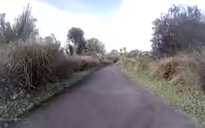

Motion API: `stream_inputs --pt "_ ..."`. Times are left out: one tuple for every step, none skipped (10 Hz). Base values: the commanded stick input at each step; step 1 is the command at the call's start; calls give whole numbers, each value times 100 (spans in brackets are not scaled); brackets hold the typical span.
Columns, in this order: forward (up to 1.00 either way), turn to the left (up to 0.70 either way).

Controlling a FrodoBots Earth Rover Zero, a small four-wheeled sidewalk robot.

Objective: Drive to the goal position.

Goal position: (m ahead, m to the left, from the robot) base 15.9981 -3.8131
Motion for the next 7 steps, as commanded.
stream_inputs --pt "85 -21" --pt "85 -16" --pt "85 -11" --pt "85 -6" --pt "85 -1" --pt "85 0" --pt "85 0"
